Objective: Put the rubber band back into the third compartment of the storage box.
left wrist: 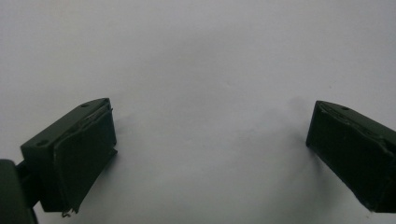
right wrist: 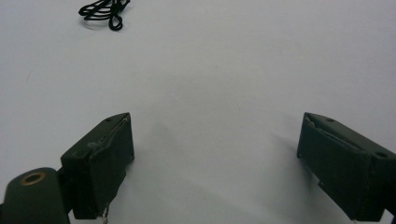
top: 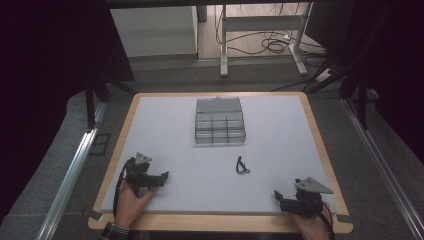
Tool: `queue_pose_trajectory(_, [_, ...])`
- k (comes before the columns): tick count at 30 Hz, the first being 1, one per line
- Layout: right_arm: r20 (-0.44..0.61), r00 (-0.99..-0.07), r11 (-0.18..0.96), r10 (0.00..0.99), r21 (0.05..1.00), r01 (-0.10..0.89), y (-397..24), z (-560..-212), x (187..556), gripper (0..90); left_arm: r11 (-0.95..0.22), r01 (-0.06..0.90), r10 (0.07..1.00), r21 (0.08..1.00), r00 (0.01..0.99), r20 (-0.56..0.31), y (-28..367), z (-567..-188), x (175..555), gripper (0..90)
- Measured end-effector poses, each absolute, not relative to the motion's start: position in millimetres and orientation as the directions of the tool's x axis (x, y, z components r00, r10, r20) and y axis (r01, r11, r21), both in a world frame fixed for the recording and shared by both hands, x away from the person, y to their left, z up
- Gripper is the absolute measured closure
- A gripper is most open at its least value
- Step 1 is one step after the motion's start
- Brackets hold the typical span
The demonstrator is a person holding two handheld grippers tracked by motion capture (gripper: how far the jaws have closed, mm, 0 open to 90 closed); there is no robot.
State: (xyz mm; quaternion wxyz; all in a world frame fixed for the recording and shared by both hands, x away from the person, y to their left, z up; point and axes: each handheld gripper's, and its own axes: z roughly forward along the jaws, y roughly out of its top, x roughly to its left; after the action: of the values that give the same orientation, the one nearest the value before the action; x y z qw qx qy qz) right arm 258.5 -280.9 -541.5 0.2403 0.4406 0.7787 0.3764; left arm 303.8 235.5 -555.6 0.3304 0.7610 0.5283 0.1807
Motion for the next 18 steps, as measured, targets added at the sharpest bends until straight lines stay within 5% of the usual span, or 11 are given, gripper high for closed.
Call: queue_pose_trajectory(18, [-0.003, -0.519, 0.345, 0.855, 0.751, 0.563, -277.3, -526.4, 269.5, 16.7, -0.227, 0.685, 0.923, 0.693, 0.378, -0.071, 235.3, -555.6, 303.9, 1.5])
